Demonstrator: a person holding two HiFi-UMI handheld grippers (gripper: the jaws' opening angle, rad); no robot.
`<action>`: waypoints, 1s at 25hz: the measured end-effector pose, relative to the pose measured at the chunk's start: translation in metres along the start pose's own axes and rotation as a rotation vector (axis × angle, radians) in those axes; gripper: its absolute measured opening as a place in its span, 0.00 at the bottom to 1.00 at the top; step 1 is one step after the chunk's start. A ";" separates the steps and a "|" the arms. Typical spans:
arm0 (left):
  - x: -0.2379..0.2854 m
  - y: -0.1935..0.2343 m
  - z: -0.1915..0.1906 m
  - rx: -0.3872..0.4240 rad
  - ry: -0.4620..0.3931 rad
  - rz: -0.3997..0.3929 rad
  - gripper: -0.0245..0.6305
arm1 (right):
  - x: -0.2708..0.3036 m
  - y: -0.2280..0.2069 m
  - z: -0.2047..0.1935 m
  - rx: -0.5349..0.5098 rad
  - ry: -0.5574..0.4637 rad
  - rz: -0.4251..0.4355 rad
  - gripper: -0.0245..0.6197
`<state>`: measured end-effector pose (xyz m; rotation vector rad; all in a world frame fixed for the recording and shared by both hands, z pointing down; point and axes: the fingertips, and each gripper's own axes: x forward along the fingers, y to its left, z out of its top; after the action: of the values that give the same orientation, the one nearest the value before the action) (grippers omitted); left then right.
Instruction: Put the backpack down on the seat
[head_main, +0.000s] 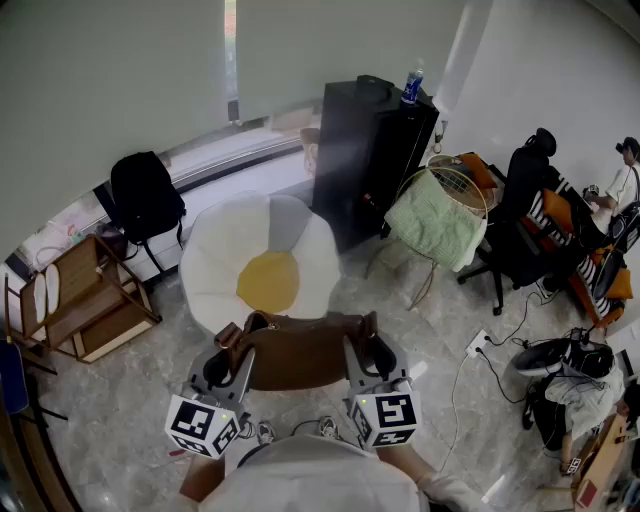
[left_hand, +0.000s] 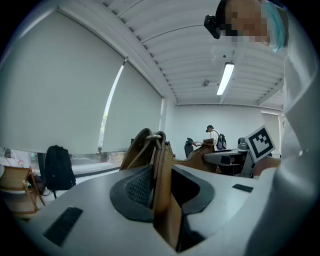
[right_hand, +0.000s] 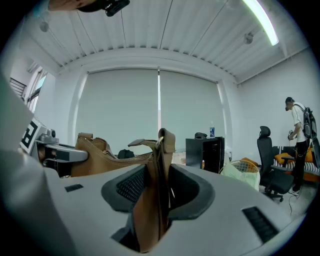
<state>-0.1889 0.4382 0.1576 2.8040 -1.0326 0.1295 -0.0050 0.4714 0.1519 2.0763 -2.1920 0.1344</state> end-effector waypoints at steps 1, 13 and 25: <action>0.003 0.000 -0.001 0.004 -0.002 -0.002 0.20 | 0.001 -0.002 -0.001 0.004 -0.001 0.000 0.30; 0.031 -0.005 -0.007 0.007 0.015 0.016 0.20 | 0.017 -0.027 -0.011 0.032 0.003 0.034 0.30; 0.058 -0.032 -0.019 -0.002 0.018 0.124 0.20 | 0.027 -0.067 -0.025 0.028 0.019 0.143 0.30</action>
<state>-0.1246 0.4287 0.1809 2.7311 -1.2015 0.1680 0.0613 0.4448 0.1791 1.9226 -2.3396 0.1984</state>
